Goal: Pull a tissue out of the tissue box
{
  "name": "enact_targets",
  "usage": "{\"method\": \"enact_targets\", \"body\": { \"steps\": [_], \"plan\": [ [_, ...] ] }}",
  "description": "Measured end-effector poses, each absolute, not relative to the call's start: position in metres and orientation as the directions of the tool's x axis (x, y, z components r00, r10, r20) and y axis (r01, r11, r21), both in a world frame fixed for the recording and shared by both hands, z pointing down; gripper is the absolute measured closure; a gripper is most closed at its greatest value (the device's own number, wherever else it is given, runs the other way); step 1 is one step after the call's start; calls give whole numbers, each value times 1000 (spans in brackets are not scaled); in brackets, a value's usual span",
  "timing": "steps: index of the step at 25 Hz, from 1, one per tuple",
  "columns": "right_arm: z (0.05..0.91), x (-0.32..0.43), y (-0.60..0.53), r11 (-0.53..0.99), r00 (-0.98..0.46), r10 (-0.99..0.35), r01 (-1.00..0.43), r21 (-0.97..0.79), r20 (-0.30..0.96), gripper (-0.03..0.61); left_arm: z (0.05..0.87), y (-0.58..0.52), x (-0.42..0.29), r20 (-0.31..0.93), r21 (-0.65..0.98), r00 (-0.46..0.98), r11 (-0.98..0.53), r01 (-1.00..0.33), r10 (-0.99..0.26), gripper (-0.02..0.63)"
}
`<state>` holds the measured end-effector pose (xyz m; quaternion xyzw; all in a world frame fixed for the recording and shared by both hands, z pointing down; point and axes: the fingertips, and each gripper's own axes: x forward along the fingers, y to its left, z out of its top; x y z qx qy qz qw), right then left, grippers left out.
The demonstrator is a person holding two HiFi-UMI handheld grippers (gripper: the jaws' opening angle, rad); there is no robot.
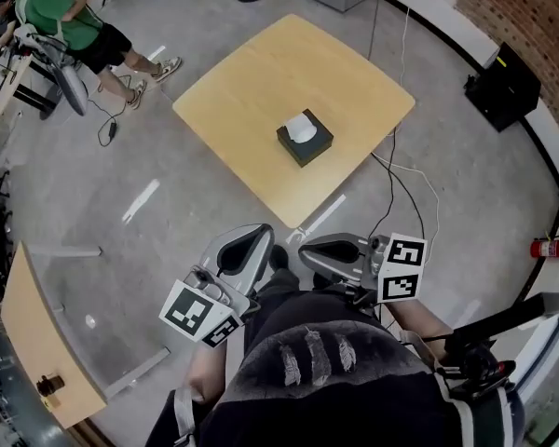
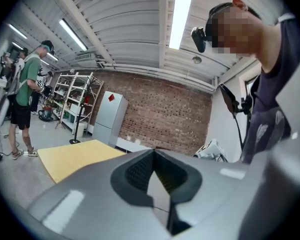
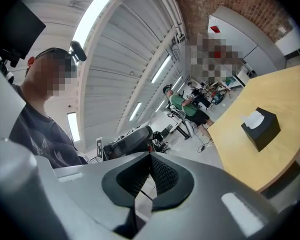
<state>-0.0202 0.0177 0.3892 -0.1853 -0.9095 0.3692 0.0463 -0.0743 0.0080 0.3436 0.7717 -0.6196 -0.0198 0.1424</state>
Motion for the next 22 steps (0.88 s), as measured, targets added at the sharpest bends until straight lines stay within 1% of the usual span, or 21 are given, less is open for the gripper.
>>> {"method": "enact_targets", "body": {
  "steps": [11,17,19,22],
  "plan": [
    [377,-106,22,707,-939,342,252,-661,8,580,333,14,-161,93,281,271,-236,-930,-958,611],
    [378,-137,15,735,-963,267,183,-653,30,581,336,9,-194,63,287,336,-306,-908,-940,611],
    [381,-141,12,739,-972,230,142,-659,48,581,340,5,-201,48,297,369,-340,-892,-928,612],
    [387,-147,12,752,-975,208,105,-651,83,581,344,0,-208,29,299,395,-369,-880,-918,611]
  ]
}}
